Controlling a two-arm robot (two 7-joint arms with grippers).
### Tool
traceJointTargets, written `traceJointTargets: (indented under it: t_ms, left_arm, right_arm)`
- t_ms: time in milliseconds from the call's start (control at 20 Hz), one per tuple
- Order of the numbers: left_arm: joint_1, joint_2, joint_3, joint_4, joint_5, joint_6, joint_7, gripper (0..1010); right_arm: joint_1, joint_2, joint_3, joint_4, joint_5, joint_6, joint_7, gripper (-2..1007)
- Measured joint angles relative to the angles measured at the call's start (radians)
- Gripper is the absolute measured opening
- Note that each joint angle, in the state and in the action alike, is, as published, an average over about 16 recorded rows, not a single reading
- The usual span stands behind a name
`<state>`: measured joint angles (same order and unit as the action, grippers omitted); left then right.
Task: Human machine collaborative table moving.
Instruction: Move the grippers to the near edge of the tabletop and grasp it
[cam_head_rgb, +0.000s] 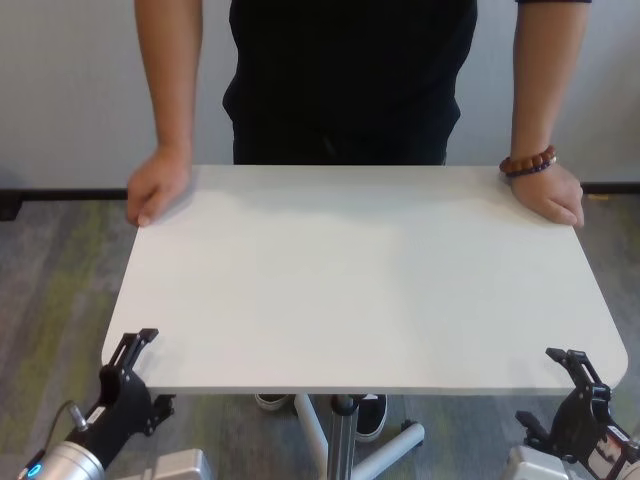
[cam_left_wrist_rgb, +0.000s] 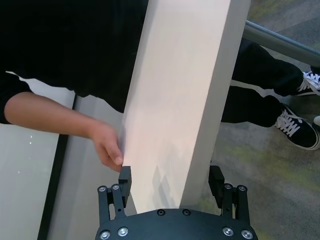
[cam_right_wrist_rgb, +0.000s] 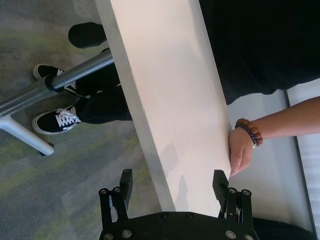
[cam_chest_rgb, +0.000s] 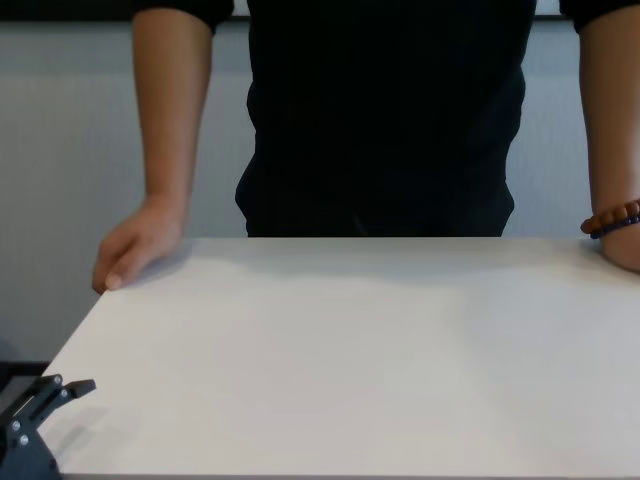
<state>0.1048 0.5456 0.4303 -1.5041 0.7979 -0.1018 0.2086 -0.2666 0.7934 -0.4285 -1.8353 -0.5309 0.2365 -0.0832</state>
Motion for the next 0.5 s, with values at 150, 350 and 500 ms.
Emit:
traceJointTargets:
  t_ms: [150,350,500]
  left_arm:
    - [-0.007,-0.009,-0.003,0.013,0.014,0.002,0.002,1002]
    - [-0.008,-0.017,-0.007,0.021,0.033,0.005,0.011,1002]
    - [-0.007,-0.022,-0.01,0.024,0.051,0.008,0.021,1002]
  right_arm:
    - [0.005,-0.007,-0.002,0.011,-0.019,0.004,0.002,1005]
    - [0.013,-0.018,-0.005,0.026,-0.042,0.003,0.003,1005]
    - [0.018,-0.026,-0.007,0.037,-0.061,0.001,0.003,1005]
